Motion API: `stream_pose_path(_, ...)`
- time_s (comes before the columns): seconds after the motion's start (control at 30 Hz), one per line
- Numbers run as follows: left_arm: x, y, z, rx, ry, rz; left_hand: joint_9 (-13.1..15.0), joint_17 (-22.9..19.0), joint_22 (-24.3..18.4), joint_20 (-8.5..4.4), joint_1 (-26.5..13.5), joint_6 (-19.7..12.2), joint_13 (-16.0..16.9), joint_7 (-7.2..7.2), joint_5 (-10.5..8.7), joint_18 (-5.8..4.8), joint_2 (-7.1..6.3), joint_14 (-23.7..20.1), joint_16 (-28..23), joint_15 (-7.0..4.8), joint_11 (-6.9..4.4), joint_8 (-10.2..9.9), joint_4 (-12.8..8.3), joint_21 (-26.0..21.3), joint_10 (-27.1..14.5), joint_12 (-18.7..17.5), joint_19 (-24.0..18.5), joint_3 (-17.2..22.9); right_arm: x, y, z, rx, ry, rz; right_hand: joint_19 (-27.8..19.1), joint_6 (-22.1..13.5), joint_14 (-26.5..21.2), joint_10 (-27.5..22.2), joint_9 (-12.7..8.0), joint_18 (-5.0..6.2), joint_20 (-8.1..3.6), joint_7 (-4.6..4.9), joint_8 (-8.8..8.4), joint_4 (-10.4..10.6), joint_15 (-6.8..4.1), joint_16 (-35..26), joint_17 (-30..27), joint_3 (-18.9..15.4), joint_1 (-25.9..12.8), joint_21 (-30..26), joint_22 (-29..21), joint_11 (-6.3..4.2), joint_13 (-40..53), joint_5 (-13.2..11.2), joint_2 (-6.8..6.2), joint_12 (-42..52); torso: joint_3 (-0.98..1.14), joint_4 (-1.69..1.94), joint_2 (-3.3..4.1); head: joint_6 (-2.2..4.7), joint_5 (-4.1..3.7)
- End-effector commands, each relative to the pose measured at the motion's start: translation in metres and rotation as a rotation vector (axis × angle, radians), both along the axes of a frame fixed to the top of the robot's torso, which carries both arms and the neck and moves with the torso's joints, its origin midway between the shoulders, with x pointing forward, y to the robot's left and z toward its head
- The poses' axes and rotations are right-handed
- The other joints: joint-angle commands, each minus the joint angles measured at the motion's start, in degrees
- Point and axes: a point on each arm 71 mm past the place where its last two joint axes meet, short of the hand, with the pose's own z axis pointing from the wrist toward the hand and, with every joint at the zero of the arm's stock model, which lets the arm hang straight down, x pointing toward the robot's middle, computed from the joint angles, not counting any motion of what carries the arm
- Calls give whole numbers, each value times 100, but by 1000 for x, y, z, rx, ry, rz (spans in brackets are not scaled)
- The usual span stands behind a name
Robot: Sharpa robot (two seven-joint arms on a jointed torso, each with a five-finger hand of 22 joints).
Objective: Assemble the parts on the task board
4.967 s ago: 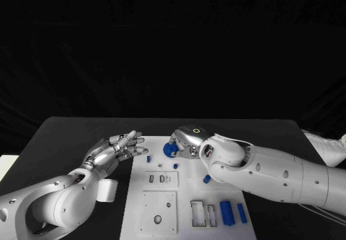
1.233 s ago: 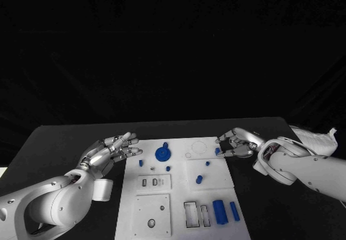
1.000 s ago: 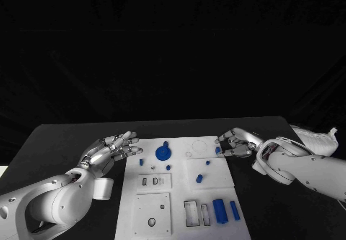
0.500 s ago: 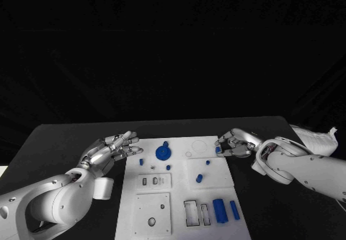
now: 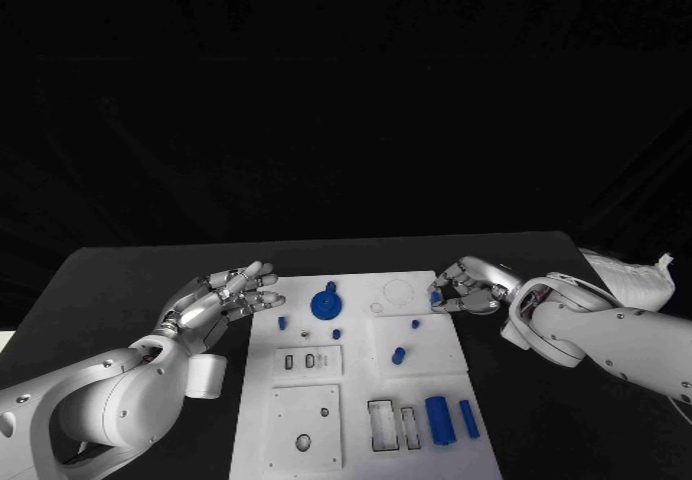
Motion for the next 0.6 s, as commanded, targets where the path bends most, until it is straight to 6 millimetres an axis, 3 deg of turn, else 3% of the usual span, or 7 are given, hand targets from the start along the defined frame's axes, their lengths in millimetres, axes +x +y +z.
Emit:
stream_pose_path(0.03, 0, -2, 1, -12, -9, -9, -3, 10, -5, 37, 12, -21, -1, 23, -32, 26, 58, 5, -39, 29, 1, -30, -28, -38, -19, -34, -1, -3, 0, 1, -2, -11, 14, 17, 84, 78, 552, 106, 9, -111, -48, -17, 33, -5, -53, 42, 1310, 56, 6, 25, 136, -89, 356, -32, 80, 1, 0, 2, 0, -10, 4)
stream_pose_path(0.6, 0, -1, 1, -11, -9, -8, -3, 10, -5, 37, 12, -21, -1, 23, -32, 26, 58, 5, -39, 29, 1, -30, -28, -38, -19, -34, -1, -3, 0, 3, -2, -38, 8, 17, 105, 244, 561, 119, 25, -120, -86, -81, 89, -46, -98, 60, 1349, 157, 2, 51, 187, -143, 369, -37, 123, 17, 0, -1, -4, -23, 5)
